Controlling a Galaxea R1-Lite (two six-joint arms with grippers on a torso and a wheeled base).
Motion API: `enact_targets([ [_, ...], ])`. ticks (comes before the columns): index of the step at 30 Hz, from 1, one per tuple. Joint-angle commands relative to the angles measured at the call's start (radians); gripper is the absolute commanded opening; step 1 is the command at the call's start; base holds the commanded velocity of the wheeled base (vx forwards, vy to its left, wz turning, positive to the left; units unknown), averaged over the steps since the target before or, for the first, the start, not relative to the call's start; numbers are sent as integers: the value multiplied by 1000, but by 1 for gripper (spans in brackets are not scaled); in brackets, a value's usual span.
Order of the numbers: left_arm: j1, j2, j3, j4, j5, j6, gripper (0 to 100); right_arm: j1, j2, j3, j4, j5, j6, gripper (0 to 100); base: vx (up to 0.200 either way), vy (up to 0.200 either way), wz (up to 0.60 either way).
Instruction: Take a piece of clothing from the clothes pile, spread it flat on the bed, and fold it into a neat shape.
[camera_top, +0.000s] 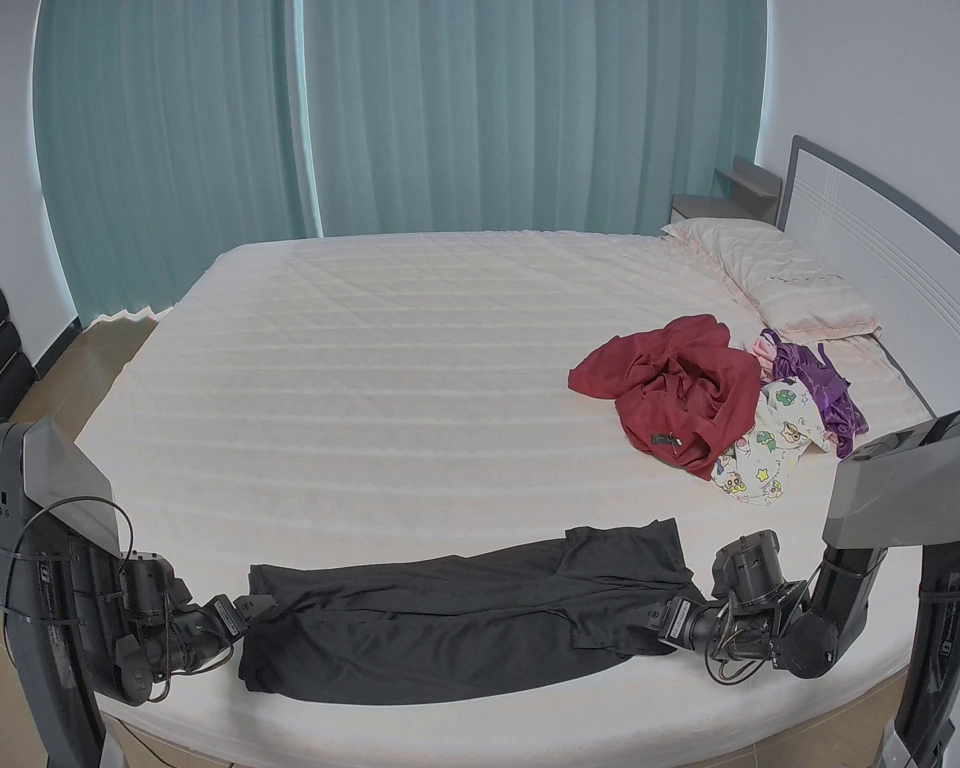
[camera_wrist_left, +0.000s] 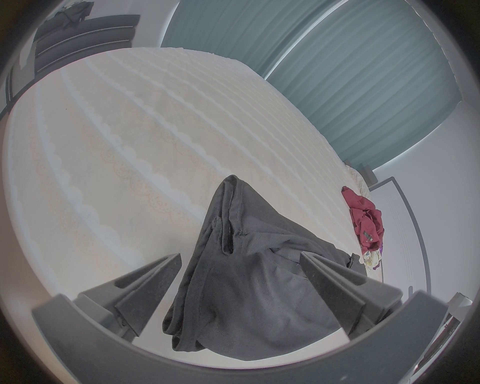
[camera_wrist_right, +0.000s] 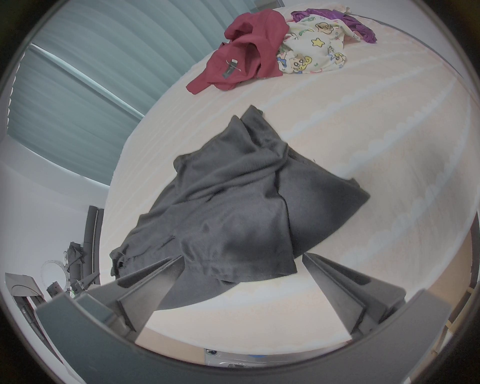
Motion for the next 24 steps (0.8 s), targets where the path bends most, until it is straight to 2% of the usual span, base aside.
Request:
enact_targets([
  [1,-9,16,-2,-18,4,0,100,14,41,-1,-3,-13,2,100,0,0,0],
  [12,-10,18,-6,-18,5,3,100,19,49,-19,-3,-22,13,100,0,0,0],
  [13,-10,18,-6,-18,5,3,100,21,51,-22,-3,-23,14,0,0,0,0],
  [18,-10,16,-8,-18,7,1,100,27,63,-21,0,-43,8,0,0,0,0],
  [20,-6,13,-12,-18,9,3,100,34,72,-12,2,-71,0,0,0,0,0],
  [24,-4,13,-15,-18,9,3,100,31,74,-1,11,-74,-26,0,0,0,0],
])
